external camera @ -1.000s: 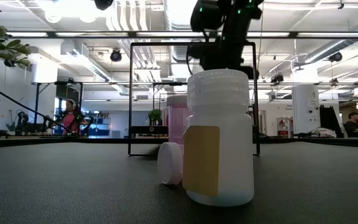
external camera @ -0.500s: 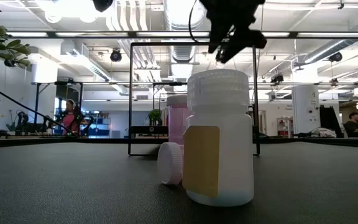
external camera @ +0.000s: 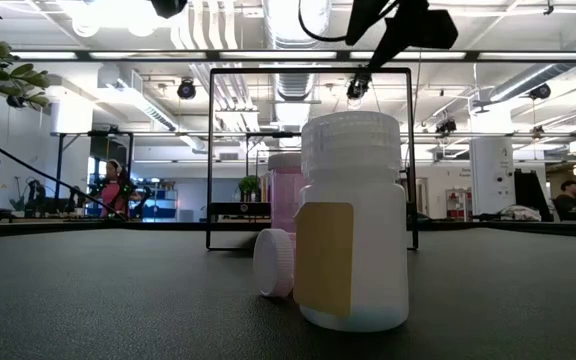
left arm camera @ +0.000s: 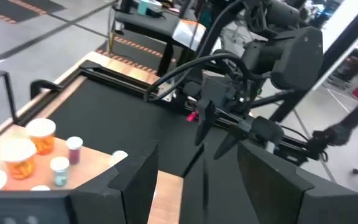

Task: Pick and place medicine bottles onto shelf by color
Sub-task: Put the top pink pill bottle aligned with the other pink pill bottle on the shelf

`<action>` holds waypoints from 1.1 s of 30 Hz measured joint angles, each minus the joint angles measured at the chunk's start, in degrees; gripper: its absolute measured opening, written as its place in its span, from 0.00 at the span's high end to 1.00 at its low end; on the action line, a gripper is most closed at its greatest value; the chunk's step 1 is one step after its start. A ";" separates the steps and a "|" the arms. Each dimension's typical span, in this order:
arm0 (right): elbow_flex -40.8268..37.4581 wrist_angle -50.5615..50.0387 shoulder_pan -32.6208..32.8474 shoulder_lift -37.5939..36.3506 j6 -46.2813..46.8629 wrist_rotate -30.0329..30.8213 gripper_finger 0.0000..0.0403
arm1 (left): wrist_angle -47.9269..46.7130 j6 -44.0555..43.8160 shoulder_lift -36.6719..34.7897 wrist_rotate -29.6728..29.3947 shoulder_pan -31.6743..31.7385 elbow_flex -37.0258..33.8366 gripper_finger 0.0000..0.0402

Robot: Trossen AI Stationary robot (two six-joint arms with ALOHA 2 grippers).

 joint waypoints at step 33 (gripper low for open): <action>-7.69 18.71 17.97 -3.67 -52.57 -10.51 0.50 | 20.17 -18.61 5.77 -13.56 -13.14 -0.99 0.50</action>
